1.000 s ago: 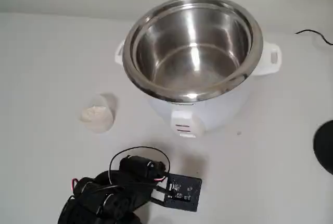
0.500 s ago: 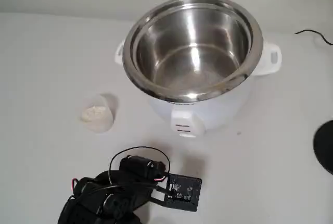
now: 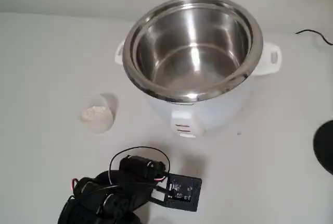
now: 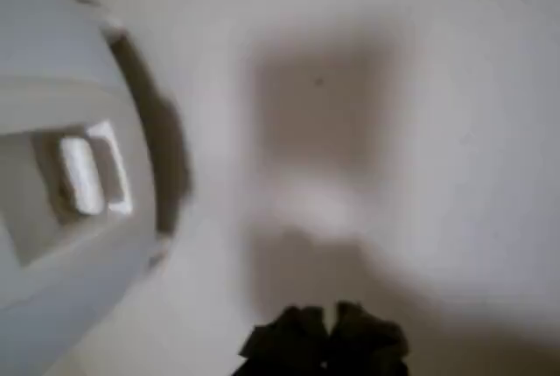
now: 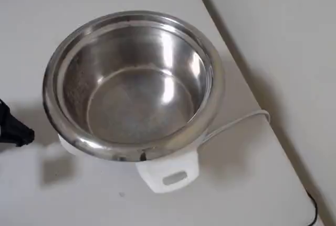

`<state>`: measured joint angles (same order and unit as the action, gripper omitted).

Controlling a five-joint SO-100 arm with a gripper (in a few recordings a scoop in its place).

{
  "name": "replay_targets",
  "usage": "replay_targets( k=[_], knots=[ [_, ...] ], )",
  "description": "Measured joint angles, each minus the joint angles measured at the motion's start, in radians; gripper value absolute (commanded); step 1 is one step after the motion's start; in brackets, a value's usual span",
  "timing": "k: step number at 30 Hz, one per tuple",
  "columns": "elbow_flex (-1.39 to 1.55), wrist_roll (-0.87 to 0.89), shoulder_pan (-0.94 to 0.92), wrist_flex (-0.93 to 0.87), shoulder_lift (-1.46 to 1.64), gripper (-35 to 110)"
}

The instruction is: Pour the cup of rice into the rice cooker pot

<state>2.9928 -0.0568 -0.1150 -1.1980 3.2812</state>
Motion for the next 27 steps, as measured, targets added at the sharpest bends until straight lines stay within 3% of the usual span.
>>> replay_targets(
  k=[8,13,18,25,27],
  knots=[
    [0.000,-0.034,0.025,0.000,0.000,5],
    [-0.023,-0.288,0.117,-0.026,-0.002,11],
    [-0.261,-0.506,0.198,-0.123,0.003,12],
    [-0.646,-0.664,0.350,-0.123,-0.173,44],
    [-0.678,-0.726,0.376,-0.064,-0.241,45]
  ],
)
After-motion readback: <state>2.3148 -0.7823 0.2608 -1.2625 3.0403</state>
